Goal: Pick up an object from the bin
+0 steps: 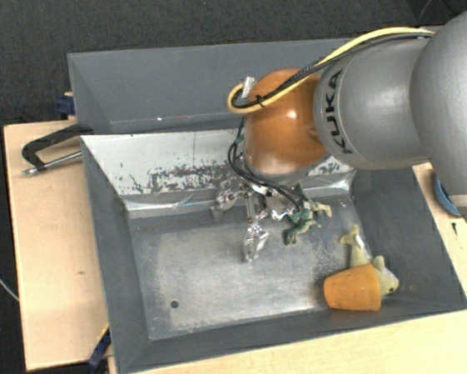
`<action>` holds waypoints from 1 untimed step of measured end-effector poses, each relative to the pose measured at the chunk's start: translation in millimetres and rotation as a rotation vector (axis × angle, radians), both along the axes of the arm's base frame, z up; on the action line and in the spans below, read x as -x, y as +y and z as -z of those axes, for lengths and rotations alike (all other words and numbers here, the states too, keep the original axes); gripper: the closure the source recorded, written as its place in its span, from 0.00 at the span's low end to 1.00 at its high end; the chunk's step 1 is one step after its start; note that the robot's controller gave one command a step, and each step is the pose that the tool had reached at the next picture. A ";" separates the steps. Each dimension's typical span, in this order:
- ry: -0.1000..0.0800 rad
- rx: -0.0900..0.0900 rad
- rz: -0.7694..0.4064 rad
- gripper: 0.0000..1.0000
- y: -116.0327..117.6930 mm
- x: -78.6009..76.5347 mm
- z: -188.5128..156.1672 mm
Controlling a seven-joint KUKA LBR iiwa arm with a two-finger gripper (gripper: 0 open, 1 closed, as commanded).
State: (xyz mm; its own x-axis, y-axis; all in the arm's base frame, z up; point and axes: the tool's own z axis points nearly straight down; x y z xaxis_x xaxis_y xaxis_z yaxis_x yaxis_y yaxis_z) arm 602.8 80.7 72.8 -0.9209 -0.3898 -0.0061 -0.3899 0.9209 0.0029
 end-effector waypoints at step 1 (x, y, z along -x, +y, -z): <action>-0.010 0.007 -0.068 0.00 -61.7 12.5 -80.3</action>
Offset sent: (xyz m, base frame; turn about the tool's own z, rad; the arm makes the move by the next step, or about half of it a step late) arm -0.0157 -0.0580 0.0741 -0.0746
